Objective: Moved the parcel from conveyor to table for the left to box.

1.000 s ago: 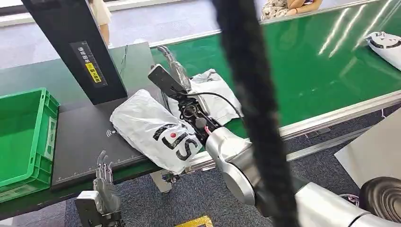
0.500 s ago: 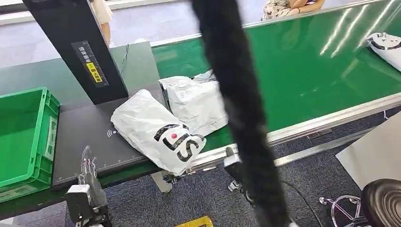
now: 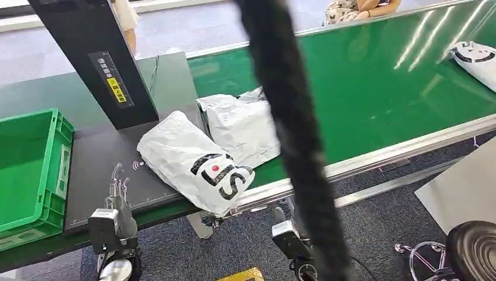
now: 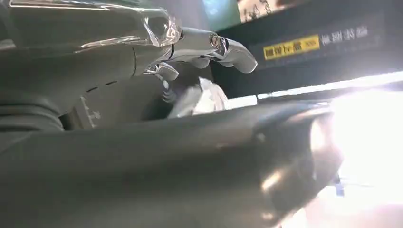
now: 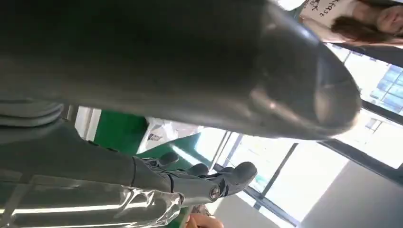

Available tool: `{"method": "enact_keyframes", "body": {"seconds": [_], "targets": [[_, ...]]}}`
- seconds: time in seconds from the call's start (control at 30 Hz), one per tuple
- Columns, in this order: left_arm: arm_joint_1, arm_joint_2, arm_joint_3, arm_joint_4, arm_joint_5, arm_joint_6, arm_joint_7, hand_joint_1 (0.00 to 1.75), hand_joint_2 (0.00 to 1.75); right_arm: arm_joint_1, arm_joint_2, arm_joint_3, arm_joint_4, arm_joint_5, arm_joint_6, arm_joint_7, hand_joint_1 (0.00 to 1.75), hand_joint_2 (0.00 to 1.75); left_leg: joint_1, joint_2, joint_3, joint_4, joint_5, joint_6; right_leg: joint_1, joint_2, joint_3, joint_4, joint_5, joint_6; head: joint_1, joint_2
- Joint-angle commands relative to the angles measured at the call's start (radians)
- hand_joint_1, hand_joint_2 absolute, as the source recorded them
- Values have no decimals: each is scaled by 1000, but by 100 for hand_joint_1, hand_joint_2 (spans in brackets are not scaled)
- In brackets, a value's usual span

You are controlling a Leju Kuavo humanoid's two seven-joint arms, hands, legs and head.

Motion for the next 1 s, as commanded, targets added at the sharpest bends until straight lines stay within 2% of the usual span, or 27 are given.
{"method": "enact_keyframes", "body": {"seconds": [0.03, 0.5, 0.53, 0.7, 0.73, 0.87, 0.93, 0.97, 1.0], "targets": [[-99, 5, -48, 123, -39, 20, 31, 0, 0, -15, 41, -8, 1, 14, 34, 6, 0, 0, 0, 0, 1, -1, 0, 0, 0, 0, 2, -1, 0, 0, 0, 0], [-96, 6, -47, 125, -40, 20, 31, 0, 0, -12, 41, -9, 1, 15, 35, 4, 0, 0, 0, 1, 2, -1, 0, 0, 0, 0, 2, -1, 0, 0, 0, 0], [-110, 10, -62, 133, -82, 61, 37, 0, 0, -12, 45, -13, 1, 17, 42, -2, 0, 0, 0, 1, 1, 0, 0, 0, 0, 0, 1, -1, 0, 0, 0, 0], [-314, 20, -112, 270, -297, 210, 172, 0, 0, -17, 71, -34, -9, 37, 76, -5, 0, 0, 0, -2, -2, 1, 1, 0, 1, -2, -1, 0, 0, 0, 0, 0], [-358, 29, -161, 312, -396, 255, 213, 0, 0, -8, 75, -39, -18, 38, 81, -2, 0, 0, 0, -2, -1, 1, 1, 0, 1, -2, 0, 1, 0, 0, 0, 0], [-496, -1, -249, 424, -667, 267, 372, 0, 0, 5, 96, -87, -42, 33, 130, -7, 0, 0, 0, -4, -1, 1, 1, 0, 0, -4, 1, 1, 0, 0, 0, 0], [-541, -26, -329, 452, -823, 305, 461, 0, 0, 1, 111, -101, -47, 39, 151, -8, 0, 0, 0, -4, -1, 1, 2, 0, 0, -3, 0, 0, 0, 0, 0, 0], [-568, -45, -406, 466, -957, 335, 543, 0, 0, 2, 122, -108, -55, 42, 168, -6, 0, 0, 0, -4, -1, 2, 1, 0, 0, -4, 1, 0, 0, 0, 0, 0], [-619, -77, -561, 494, -1149, 325, 639, 0, 0, 4, 132, -111, -66, 47, 185, -3, 0, 0, 0, -4, -1, 2, 1, 0, 0, -4, 0, 1, 0, 0, 0, 0]]}}
